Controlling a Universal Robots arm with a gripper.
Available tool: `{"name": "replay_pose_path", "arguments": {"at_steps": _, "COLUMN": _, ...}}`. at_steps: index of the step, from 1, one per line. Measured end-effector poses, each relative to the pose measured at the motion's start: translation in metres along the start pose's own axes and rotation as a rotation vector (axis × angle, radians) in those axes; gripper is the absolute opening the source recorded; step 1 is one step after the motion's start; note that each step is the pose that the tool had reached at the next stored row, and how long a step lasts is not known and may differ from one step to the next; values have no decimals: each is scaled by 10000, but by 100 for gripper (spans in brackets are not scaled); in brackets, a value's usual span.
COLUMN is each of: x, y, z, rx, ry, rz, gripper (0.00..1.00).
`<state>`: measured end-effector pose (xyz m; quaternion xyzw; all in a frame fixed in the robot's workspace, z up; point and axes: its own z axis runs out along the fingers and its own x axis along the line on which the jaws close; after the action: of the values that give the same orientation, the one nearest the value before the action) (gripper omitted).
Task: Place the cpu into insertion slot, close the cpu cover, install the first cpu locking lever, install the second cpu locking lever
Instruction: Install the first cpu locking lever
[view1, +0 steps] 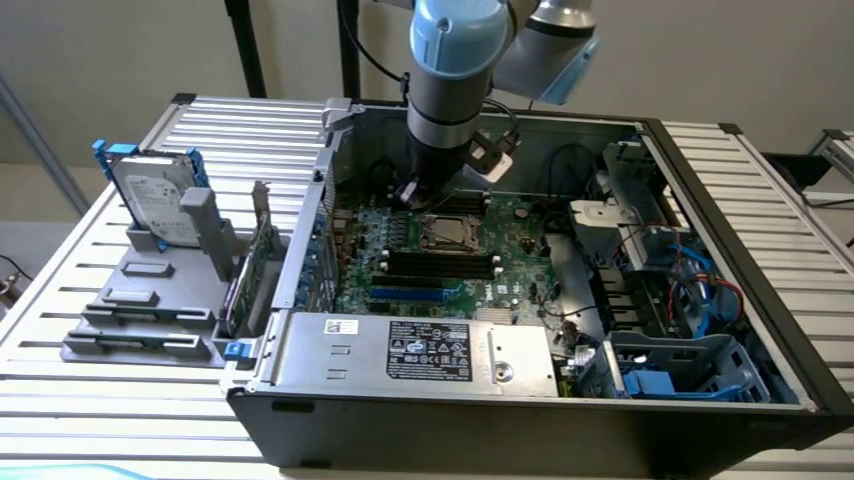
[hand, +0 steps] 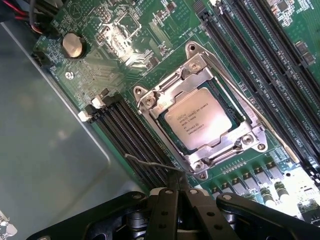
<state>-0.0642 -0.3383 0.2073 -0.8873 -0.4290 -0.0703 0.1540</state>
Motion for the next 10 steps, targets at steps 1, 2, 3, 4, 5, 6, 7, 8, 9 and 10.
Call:
{"name": "replay_pose_path", "arguments": {"at_steps": 1, "x": 0, "y": -1, "z": 3, "rx": 0, "ry": -2, "rz": 0, "gripper": 11}}
{"name": "replay_pose_path", "arguments": {"at_steps": 2, "x": 0, "y": -2, "z": 7, "rx": 0, "ry": -2, "rz": 0, "gripper": 11}}
{"name": "replay_pose_path", "arguments": {"at_steps": 3, "x": 1, "y": -3, "z": 10, "rx": -1, "ry": -3, "rz": 1, "gripper": 11}}
{"name": "replay_pose_path", "arguments": {"at_steps": 4, "x": 2, "y": -4, "z": 15, "rx": -1, "ry": -2, "rz": 0, "gripper": 11}}
{"name": "replay_pose_path", "arguments": {"at_steps": 5, "x": 4, "y": -6, "z": 18, "rx": -2, "ry": -2, "rz": 0, "gripper": 11}}
{"name": "replay_pose_path", "arguments": {"at_steps": 6, "x": 5, "y": -7, "z": 21, "rx": -2, "ry": -1, "rz": 0, "gripper": 11}}
{"name": "replay_pose_path", "arguments": {"at_steps": 7, "x": 6, "y": -7, "z": 23, "rx": -2, "ry": -3, "rz": -1, "gripper": 11}}
{"name": "replay_pose_path", "arguments": {"at_steps": 8, "x": 8, "y": -9, "z": 25, "rx": -4, "ry": -6, "rz": 0, "gripper": 11}}
{"name": "replay_pose_path", "arguments": {"at_steps": 9, "x": 12, "y": -12, "z": 28, "rx": -5, "ry": -7, "rz": 1, "gripper": 11}}
{"name": "replay_pose_path", "arguments": {"at_steps": 10, "x": 16, "y": -16, "z": 31, "rx": -5, "ry": -8, "rz": 1, "gripper": 11}}
